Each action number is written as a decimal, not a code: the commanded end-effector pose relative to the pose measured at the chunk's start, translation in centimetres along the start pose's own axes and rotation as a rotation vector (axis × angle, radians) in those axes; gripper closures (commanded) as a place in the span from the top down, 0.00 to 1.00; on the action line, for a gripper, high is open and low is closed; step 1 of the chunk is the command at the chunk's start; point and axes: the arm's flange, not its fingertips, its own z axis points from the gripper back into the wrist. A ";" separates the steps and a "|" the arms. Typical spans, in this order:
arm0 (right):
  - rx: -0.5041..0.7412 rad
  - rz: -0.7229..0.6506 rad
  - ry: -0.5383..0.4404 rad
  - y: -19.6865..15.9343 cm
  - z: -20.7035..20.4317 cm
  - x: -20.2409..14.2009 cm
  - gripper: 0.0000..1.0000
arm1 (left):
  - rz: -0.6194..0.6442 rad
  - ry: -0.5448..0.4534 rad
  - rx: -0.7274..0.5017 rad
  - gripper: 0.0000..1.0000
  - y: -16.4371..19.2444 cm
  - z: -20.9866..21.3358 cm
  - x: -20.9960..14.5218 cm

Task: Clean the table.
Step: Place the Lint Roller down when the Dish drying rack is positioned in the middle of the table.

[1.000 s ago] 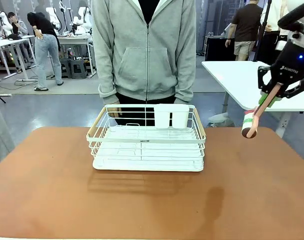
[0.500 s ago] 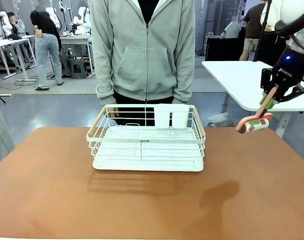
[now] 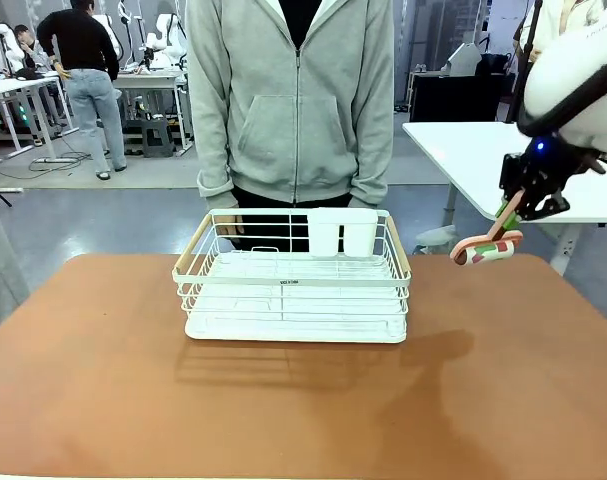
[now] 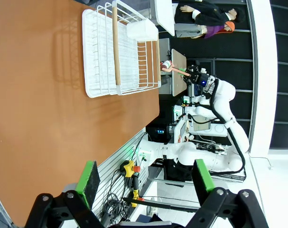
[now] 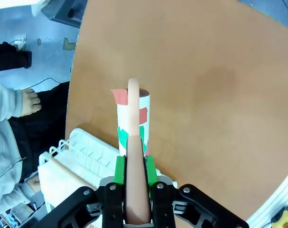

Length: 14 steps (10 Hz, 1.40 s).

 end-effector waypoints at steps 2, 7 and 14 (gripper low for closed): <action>0.060 -0.067 -0.022 -1.4 -4.0 0.0 0.21 | -0.002 0.002 -0.006 1.00 -0.2 0.2 -0.3; 0.095 -0.128 -0.035 -2.6 -8.4 0.4 0.21 | -0.002 0.002 -0.006 1.00 -0.2 0.2 -0.3; 0.067 -0.152 -0.016 -4.2 -9.9 0.7 0.21 | -0.002 0.002 -0.006 1.00 -0.2 0.2 -0.3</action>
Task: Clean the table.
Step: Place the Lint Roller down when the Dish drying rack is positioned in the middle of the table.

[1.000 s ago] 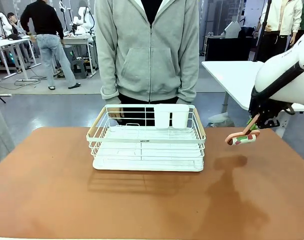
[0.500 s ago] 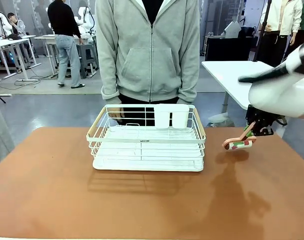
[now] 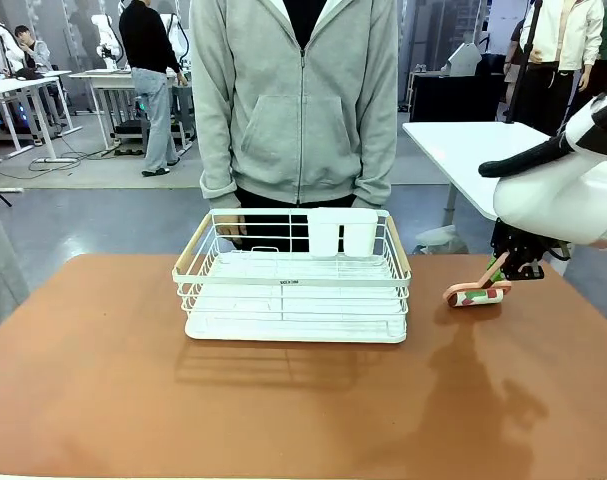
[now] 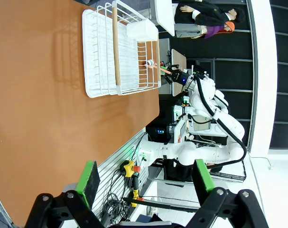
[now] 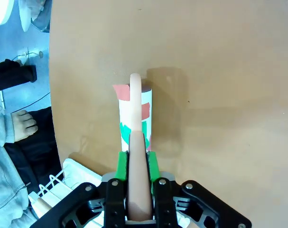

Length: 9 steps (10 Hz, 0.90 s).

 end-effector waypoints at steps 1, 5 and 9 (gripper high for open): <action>0.016 -0.023 0.001 -0.6 0.2 -0.7 0.37 | -0.002 0.002 -0.006 1.00 -0.2 0.2 -0.3; -0.007 -0.054 -0.008 -1.7 1.8 -1.1 1.00 | -0.002 0.002 -0.006 1.00 -0.2 0.2 -0.3; -0.051 -0.027 -0.010 -3.4 6.0 -2.2 1.00 | -0.002 0.002 -0.006 1.00 -0.2 0.2 -0.3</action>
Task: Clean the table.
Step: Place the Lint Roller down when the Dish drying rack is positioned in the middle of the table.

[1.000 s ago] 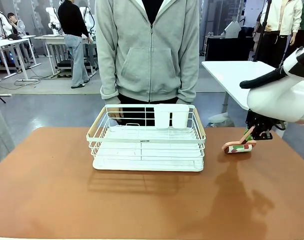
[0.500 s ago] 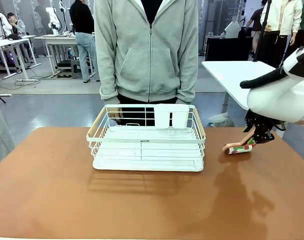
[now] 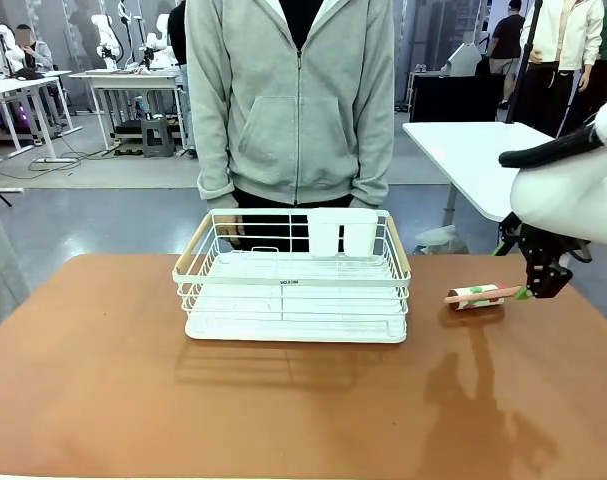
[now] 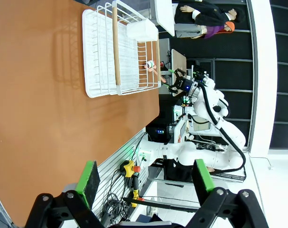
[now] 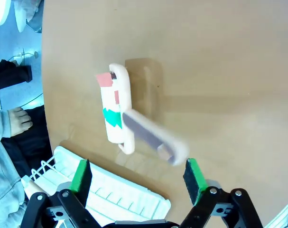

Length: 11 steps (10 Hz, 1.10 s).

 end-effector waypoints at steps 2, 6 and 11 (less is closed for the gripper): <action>-0.019 -0.031 -0.014 -1.3 2.8 -1.2 1.00 | -0.002 0.003 -0.006 1.00 -0.2 0.2 -0.3; -0.001 0.001 0.007 0.4 2.6 -0.5 1.00 | -0.002 0.003 -0.006 1.00 -0.2 0.2 -0.3; -0.001 0.001 0.007 0.4 2.6 -0.5 1.00 | -0.002 0.003 -0.006 1.00 -0.2 0.2 -0.3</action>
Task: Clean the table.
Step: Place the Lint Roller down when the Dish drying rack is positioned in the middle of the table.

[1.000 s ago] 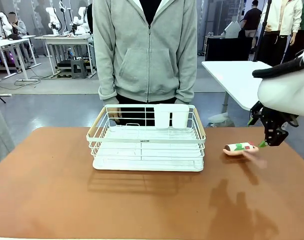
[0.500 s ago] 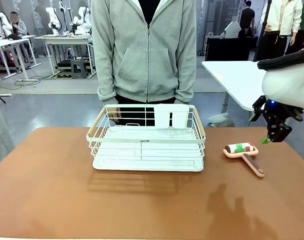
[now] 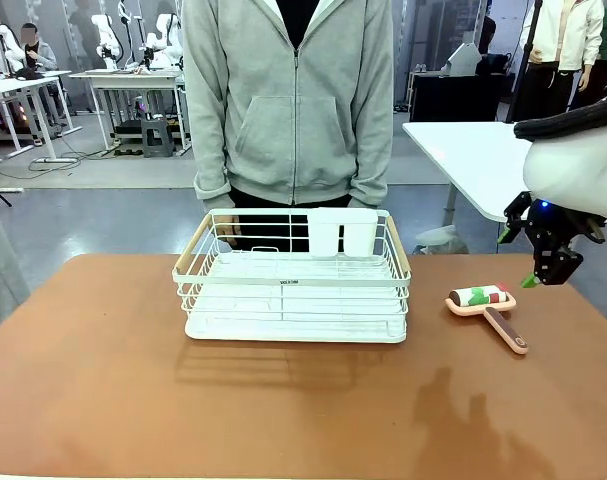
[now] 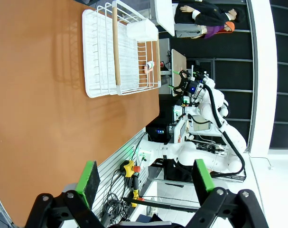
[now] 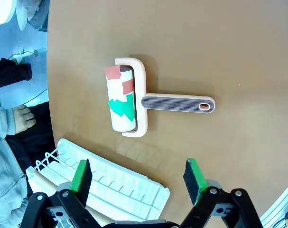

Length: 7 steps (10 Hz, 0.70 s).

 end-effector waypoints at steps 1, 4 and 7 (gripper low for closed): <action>0.007 0.003 -0.002 0.1 0.1 -0.2 1.00 | -0.002 0.002 -0.006 1.00 -0.2 0.2 -0.3; 0.007 0.003 -0.002 0.1 0.1 -0.2 1.00 | -0.002 0.002 -0.006 1.00 -0.2 0.2 -0.3; 0.007 0.003 -0.002 0.1 0.1 -0.2 1.00 | -0.002 0.002 -0.006 1.00 -0.2 0.2 -0.3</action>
